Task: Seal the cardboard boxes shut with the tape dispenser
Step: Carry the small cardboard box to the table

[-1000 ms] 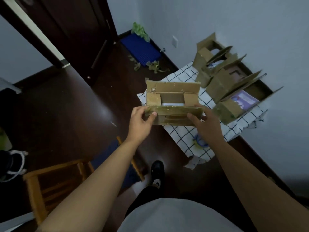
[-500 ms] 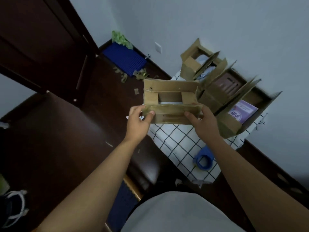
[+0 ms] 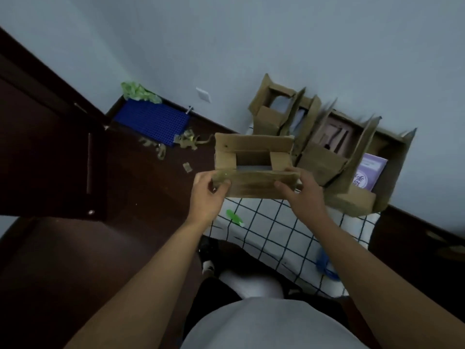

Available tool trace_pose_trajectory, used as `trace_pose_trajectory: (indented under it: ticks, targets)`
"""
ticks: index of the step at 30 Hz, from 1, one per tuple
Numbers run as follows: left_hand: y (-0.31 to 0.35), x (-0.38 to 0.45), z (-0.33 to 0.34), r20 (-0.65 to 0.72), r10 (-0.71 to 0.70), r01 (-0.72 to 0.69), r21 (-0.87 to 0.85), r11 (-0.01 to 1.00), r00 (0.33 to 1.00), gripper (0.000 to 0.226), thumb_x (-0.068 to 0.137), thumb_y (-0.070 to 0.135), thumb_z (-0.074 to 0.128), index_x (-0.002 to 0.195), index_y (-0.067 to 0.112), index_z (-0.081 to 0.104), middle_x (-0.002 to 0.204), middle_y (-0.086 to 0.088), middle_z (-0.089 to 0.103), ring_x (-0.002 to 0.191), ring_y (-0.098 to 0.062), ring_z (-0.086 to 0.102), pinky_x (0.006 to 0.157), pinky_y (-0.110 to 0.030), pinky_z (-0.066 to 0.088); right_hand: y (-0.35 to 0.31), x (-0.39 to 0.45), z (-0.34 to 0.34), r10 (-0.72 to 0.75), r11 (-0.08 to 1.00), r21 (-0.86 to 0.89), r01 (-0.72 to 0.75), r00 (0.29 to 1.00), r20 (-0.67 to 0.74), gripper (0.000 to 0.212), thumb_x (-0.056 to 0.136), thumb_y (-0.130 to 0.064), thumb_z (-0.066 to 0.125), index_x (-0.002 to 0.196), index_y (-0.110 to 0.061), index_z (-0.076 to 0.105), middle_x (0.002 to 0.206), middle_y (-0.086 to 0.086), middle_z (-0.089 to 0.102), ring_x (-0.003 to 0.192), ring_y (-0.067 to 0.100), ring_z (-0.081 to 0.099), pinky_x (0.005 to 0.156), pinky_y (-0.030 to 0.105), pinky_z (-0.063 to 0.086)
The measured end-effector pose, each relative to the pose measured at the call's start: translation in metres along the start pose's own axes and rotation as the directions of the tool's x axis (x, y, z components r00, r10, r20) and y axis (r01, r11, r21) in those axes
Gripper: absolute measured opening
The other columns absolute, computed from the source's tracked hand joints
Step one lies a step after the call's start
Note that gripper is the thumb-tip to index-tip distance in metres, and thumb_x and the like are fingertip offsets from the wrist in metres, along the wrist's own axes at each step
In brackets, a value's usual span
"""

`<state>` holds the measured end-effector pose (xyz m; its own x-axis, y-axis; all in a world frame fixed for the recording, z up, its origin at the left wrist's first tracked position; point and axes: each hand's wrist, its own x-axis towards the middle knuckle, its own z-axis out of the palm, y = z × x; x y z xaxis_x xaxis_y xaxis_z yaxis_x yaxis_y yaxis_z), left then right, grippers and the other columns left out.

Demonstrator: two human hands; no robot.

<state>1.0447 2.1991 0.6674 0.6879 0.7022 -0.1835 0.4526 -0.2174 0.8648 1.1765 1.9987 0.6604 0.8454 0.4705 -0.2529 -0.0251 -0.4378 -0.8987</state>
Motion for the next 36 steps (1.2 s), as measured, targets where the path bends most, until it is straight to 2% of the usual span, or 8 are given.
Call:
trace_pose_trajectory:
  ticks: [3, 8, 11, 15, 19, 22, 26, 36]
  targets:
    - [-0.027, 0.036, -0.016, 0.126, -0.001, -0.003, 0.03, 1.0, 0.992, 0.022, 0.09, 0.022, 0.068, 0.111, 0.018, 0.063, 0.107, 0.012, 0.047, 0.092, 0.023, 0.047, 0.072, 0.003, 0.037, 0.002, 0.003, 0.037, 0.074, 0.997, -0.013, -0.075, 0.992, -0.103, 0.042, 0.092, -0.029, 0.071, 0.13, -0.019, 0.057, 0.124, -0.006, 0.055, 0.111, 0.015, 0.054, 0.096, 0.032, 0.046]
    - [-0.05, 0.085, -0.05, 0.287, -0.011, -0.02, 0.106, 0.994, 0.958, 0.03, 0.089, 0.027, 0.068, 0.117, 0.017, 0.063, 0.115, 0.005, 0.048, 0.095, 0.002, 0.049, 0.072, -0.003, 0.038, -0.003, -0.005, 0.099, 0.191, 0.98, 0.109, -0.169, 0.95, -0.247, 0.036, 0.09, -0.026, 0.075, 0.121, -0.031, 0.057, 0.119, -0.014, 0.055, 0.111, 0.017, 0.058, 0.095, 0.037, 0.052]
    - [-0.052, 0.093, -0.056, 0.379, -0.004, -0.025, 0.071, 0.997, 0.925, 0.023, 0.087, 0.024, 0.069, 0.109, 0.03, 0.062, 0.113, 0.007, 0.047, 0.095, 0.009, 0.05, 0.073, 0.0, 0.038, -0.001, -0.014, 0.116, 0.237, 0.967, 0.162, -0.196, 0.926, -0.295, 0.039, 0.089, -0.023, 0.076, 0.121, -0.031, 0.057, 0.119, -0.022, 0.055, 0.115, 0.019, 0.059, 0.096, 0.038, 0.052]
    - [-0.056, 0.092, -0.045, 0.482, 0.009, -0.051, 0.074, 0.996, 0.876, 0.032, 0.086, 0.021, 0.07, 0.097, 0.047, 0.056, 0.111, 0.01, 0.046, 0.095, 0.02, 0.046, 0.071, 0.002, 0.038, 0.011, -0.025, 0.116, 0.306, 0.95, 0.171, -0.261, 0.889, -0.342, 0.045, 0.089, -0.021, 0.075, 0.131, -0.021, 0.058, 0.128, -0.009, 0.055, 0.118, 0.017, 0.054, 0.093, 0.027, 0.047]
    - [-0.06, 0.094, -0.015, 0.571, 0.016, -0.091, 0.104, 0.99, 0.821, 0.037, 0.083, 0.017, 0.073, 0.096, 0.048, 0.057, 0.112, 0.012, 0.046, 0.099, 0.005, 0.053, 0.078, -0.005, 0.044, 0.039, -0.033, 0.107, 0.332, 0.943, 0.162, -0.292, 0.87, -0.365, 0.046, 0.088, -0.017, 0.075, 0.131, -0.017, 0.058, 0.131, -0.007, 0.054, 0.118, 0.011, 0.05, 0.089, 0.018, 0.043]
    - [-0.069, 0.094, 0.008, 0.613, -0.023, -0.085, 0.147, 0.985, 0.79, 0.037, 0.084, 0.017, 0.073, 0.1, 0.047, 0.058, 0.112, 0.019, 0.044, 0.101, 0.004, 0.054, 0.085, -0.015, 0.046, 0.065, -0.035, 0.102, 0.324, 0.945, 0.17, -0.279, 0.87, -0.371, 0.044, 0.086, -0.013, 0.077, 0.127, -0.016, 0.06, 0.127, -0.007, 0.055, 0.114, 0.007, 0.051, 0.084, 0.002, 0.039]
    - [-0.086, 0.09, 0.034, 0.654, -0.086, -0.077, 0.217, 0.973, 0.751, 0.034, 0.086, 0.021, 0.072, 0.112, 0.038, 0.059, 0.111, 0.023, 0.042, 0.097, 0.014, 0.05, 0.085, -0.012, 0.039, 0.099, -0.032, 0.096, 0.319, 0.946, 0.178, -0.27, 0.872, -0.372, 0.044, 0.084, -0.011, 0.079, 0.123, -0.014, 0.061, 0.124, -0.007, 0.054, 0.113, 0.006, 0.051, 0.092, 0.012, 0.041]
    - [-0.135, 0.093, 0.078, 0.658, -0.207, -0.046, 0.345, 0.938, 0.724, 0.042, 0.091, 0.032, 0.066, 0.131, 0.022, 0.058, 0.119, 0.009, 0.043, 0.109, -0.004, 0.049, 0.095, -0.022, 0.039, 0.171, -0.012, 0.104, 0.396, 0.918, 0.122, -0.376, 0.872, -0.289, 0.048, 0.085, -0.01, 0.078, 0.129, -0.011, 0.059, 0.131, -0.004, 0.046, 0.119, 0.011, 0.046, 0.089, -0.004, 0.031]
